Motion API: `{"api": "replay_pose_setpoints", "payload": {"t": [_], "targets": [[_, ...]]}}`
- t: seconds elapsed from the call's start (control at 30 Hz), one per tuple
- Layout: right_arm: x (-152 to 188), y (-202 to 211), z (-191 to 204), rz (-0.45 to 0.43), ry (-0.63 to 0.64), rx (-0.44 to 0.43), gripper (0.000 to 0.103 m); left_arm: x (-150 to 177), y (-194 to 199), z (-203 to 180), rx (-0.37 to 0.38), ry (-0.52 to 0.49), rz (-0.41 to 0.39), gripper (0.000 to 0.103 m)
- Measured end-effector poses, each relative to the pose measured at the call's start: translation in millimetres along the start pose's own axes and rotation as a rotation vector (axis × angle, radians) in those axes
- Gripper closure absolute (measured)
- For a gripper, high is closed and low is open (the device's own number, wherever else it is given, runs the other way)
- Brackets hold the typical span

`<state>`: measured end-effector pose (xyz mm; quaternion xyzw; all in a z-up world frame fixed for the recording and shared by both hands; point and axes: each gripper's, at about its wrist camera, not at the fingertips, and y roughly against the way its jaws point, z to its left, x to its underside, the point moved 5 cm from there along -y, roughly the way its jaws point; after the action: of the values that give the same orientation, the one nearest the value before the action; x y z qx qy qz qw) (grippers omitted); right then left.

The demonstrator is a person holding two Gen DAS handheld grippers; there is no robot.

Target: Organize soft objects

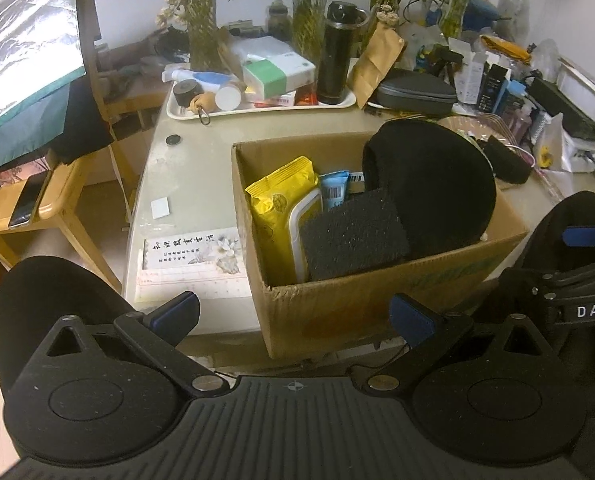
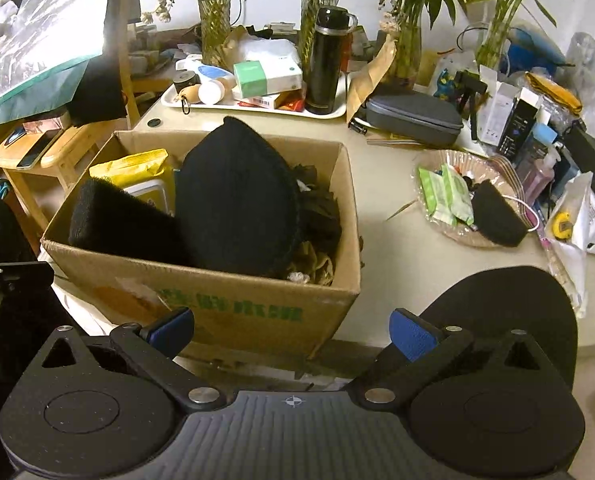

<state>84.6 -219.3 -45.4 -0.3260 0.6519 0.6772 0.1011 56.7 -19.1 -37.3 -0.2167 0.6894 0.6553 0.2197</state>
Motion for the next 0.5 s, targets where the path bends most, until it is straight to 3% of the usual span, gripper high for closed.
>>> {"api": "replay_pose_setpoints", "payload": {"t": [0.5], "targets": [[-1.3, -3.3, -1.5, 0.012, 0.014, -0.003, 0.000, 1.1, -6.4, -4.1, -0.010, -0.018, 0.030, 0.000]]}}
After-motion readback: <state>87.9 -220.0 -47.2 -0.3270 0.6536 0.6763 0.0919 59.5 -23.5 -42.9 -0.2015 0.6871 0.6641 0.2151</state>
